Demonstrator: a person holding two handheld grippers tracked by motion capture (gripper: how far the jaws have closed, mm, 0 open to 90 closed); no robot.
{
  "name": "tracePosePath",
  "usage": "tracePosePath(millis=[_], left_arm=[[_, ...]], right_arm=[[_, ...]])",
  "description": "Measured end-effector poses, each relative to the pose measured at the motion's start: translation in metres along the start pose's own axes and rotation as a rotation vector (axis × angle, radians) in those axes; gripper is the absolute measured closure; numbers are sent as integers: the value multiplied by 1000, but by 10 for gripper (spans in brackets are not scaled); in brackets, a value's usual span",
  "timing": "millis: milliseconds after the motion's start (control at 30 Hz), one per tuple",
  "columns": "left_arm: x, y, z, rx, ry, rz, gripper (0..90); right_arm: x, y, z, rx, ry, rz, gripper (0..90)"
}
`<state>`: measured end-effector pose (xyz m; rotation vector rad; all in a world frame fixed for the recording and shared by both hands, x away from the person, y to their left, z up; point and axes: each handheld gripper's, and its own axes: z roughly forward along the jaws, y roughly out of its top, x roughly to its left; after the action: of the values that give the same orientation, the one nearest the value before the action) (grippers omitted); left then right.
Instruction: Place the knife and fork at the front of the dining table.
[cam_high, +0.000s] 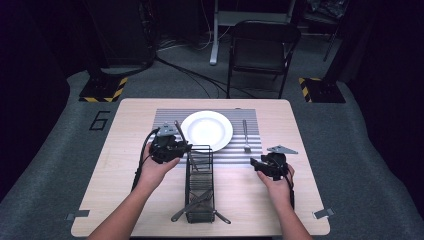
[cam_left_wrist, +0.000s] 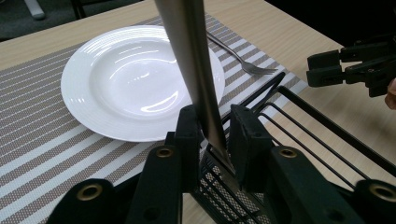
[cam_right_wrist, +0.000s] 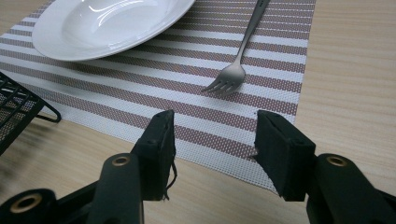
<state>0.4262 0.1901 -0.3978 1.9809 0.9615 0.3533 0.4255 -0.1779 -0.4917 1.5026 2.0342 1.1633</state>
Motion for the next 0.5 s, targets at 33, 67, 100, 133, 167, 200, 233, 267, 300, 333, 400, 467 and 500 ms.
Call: tracePosePath(millis=[33,67,100,133,167,200,233,267,300,333,400,467,500], left_arm=[[-1,0,-1,3,5,3,755],[-1,0,-1,3,8,11,762],[-2,-1,-1,1,10,12,762],[-3,-1,-2,1,10,16,766],[-4,-1,-2,-7,7,17,770],[-6,-1,-3,-3,4,23,774],[-7,-1,-3,-6,5,30,777],[-9,-1,-3,-4,2,35,781],[-10,-1,-3,-6,-3,43,786],[-12,-1,-3,-5,-9,54,791],[-14,-1,-3,-8,-22,52,797],[-17,0,-2,-10,-27,61,801],[-18,0,-1,-10,-27,70,803]], right_arm=[[0,0,0,1,-2,-2,475],[-1,0,0,0,-3,-2,475],[-1,0,1,0,-2,0,475],[-1,0,1,0,-2,1,474],[-1,0,1,1,-4,2,475],[-1,0,1,2,-4,3,475],[-2,0,1,2,-1,4,475],[-2,0,1,1,-1,3,475],[-2,-1,1,1,-1,3,475],[-2,-1,1,2,-1,4,475],[-2,-1,1,2,0,6,475],[-2,-1,1,5,-3,3,475],[-2,-1,1,6,-2,1,475]])
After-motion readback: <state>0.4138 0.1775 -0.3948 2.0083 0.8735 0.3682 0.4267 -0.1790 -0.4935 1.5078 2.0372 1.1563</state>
